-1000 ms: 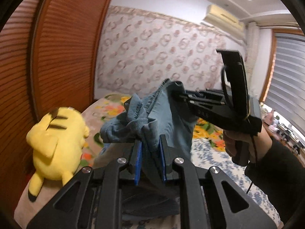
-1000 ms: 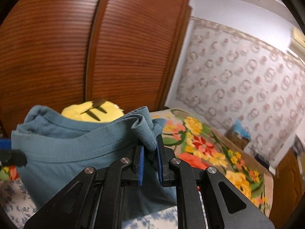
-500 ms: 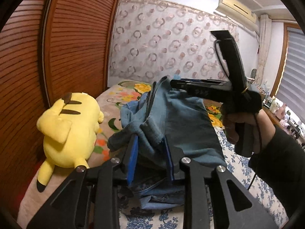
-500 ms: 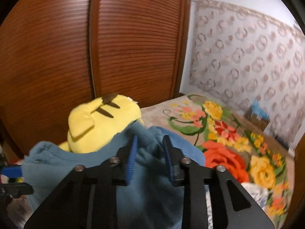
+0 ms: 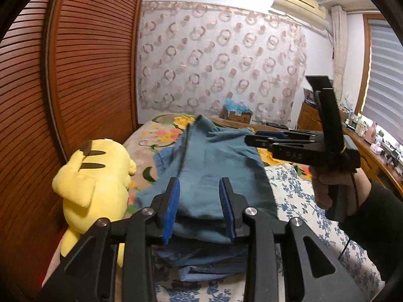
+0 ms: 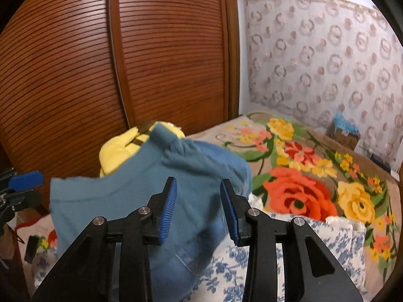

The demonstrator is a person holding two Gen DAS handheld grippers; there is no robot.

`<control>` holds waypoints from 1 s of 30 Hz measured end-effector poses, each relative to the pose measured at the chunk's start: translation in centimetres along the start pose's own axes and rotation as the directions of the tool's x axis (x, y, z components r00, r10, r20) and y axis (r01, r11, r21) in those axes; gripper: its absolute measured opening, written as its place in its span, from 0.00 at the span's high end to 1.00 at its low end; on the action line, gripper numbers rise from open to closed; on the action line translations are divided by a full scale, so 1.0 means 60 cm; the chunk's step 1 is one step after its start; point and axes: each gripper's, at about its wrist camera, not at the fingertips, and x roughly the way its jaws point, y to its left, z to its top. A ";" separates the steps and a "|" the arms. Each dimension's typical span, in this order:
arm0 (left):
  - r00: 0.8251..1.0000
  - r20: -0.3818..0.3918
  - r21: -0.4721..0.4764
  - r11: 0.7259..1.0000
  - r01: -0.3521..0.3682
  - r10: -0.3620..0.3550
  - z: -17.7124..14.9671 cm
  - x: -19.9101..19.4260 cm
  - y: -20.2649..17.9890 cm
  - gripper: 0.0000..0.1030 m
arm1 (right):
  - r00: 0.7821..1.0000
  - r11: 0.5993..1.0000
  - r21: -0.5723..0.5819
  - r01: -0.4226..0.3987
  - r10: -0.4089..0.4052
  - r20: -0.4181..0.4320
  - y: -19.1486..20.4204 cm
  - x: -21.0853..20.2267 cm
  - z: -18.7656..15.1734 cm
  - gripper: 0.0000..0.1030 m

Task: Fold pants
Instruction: 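Carry the shorts onto the blue jeans stack beside the yellow plush, then lower the shorts onto the jeans stack and open both grippers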

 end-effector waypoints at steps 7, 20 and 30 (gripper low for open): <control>0.998 -0.063 0.015 1.000 -0.012 0.013 -0.016 0.024 -0.017 0.69 | 0.999 0.999 0.051 0.020 -0.018 -0.039 -0.029 0.025 -0.016 0.64; 0.995 -0.090 0.089 0.995 -0.035 0.043 -0.025 0.014 -0.061 0.68 | 0.997 0.995 0.065 0.080 -0.079 -0.023 -0.009 -0.041 -0.053 0.64; 0.997 -0.075 0.130 0.991 0.026 -0.017 -0.033 -0.017 -0.123 0.67 | 0.984 0.977 0.131 0.171 -0.176 0.030 0.004 -0.189 -0.111 0.62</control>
